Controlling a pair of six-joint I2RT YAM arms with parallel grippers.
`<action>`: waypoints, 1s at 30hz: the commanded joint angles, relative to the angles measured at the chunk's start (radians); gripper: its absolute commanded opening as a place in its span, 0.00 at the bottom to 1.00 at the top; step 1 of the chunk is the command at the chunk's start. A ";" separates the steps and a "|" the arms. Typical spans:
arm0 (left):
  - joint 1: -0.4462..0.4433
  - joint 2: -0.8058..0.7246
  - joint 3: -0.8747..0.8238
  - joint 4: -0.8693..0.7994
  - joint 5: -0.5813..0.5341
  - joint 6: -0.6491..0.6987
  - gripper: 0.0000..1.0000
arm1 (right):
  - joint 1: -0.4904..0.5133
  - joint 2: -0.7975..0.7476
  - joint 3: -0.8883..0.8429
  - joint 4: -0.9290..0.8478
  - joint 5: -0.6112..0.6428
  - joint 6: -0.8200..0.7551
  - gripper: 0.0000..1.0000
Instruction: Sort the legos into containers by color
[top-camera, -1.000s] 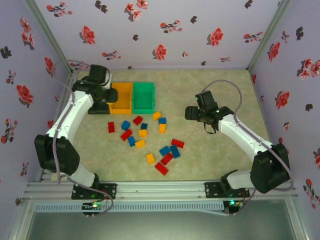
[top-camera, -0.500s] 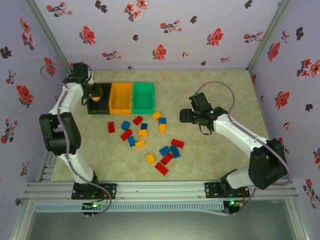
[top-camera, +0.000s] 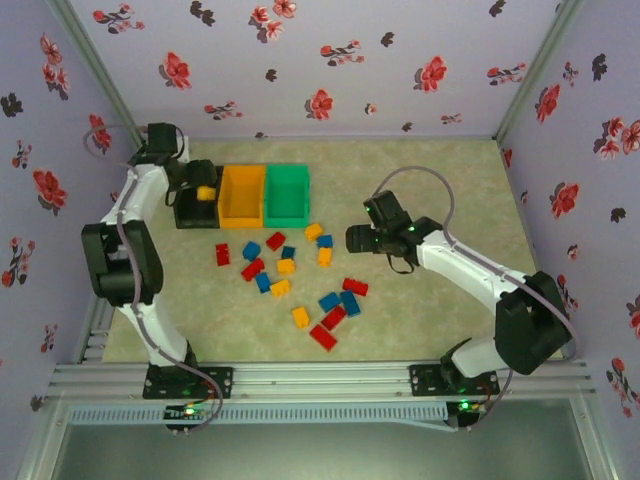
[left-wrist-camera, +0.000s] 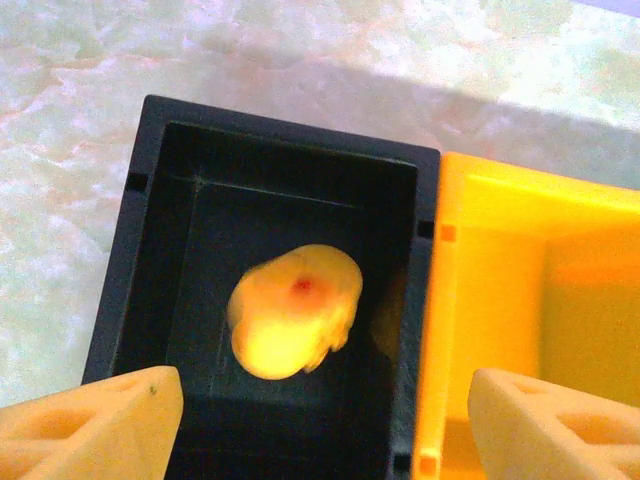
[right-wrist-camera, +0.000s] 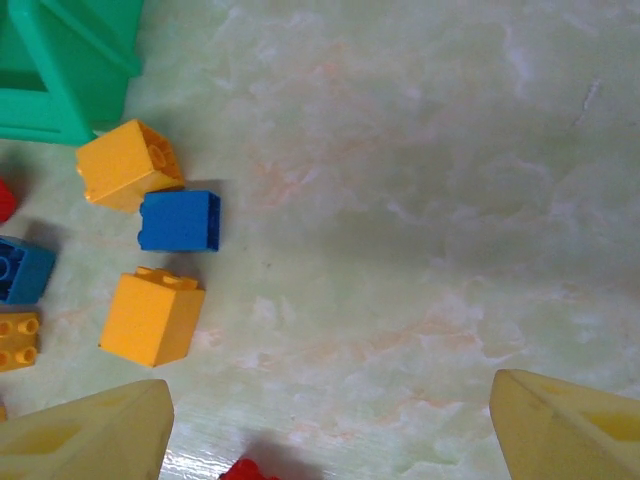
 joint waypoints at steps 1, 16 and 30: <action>0.004 -0.127 -0.045 0.018 0.031 -0.009 0.77 | 0.020 -0.006 0.017 0.026 0.025 0.007 0.84; -0.238 -0.554 -0.367 0.032 -0.087 -0.124 0.78 | 0.207 0.072 0.017 0.098 0.034 -0.110 0.79; -0.298 -0.689 -0.423 -0.036 -0.220 -0.145 0.82 | 0.429 0.373 0.263 0.196 0.122 0.067 0.75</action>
